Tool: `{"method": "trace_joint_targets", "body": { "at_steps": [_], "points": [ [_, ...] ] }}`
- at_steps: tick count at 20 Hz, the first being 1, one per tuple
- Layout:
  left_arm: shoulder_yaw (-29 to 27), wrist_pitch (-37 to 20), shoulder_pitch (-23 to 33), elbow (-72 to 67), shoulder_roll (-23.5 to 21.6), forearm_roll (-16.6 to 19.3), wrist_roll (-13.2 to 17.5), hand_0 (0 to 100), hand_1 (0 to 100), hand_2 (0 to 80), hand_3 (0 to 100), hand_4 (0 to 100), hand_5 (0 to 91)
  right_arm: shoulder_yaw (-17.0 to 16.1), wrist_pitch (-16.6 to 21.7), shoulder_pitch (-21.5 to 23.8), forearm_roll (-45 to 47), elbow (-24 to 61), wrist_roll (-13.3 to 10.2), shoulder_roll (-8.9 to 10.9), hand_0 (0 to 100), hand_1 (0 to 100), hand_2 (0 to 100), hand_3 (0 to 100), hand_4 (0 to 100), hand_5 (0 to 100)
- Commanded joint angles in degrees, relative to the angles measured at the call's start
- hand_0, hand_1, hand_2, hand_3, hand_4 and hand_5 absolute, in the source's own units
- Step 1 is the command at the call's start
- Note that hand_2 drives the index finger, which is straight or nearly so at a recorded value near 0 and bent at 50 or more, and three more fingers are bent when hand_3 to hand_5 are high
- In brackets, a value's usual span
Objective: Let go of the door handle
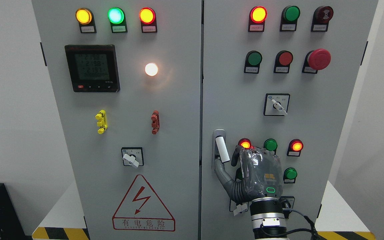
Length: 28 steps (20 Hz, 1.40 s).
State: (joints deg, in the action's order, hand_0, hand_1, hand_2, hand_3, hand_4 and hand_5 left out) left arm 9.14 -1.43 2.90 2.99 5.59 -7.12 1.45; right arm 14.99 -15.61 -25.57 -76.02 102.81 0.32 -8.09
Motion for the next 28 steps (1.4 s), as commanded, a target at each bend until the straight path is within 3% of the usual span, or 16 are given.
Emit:
{"method": "trace_joint_targets", "body": {
  "at_steps": [1,28],
  "points": [
    [0.00,-0.24,0.00,0.00,-0.05,0.00,0.04,0,0,3.9,10,0,0.0,-0.23,0.05,0.00,0.08,0.11,-0.06,0.01,48,37,70,96,80,76],
    [0.00,-0.24,0.00,0.00,-0.05,0.00,0.04,0,0,3.8,10,0,0.0,-0.58,-0.03,0.26,0.08,0.72,-0.05,0.53,48,41,70,96,80,77]
  ]
}}
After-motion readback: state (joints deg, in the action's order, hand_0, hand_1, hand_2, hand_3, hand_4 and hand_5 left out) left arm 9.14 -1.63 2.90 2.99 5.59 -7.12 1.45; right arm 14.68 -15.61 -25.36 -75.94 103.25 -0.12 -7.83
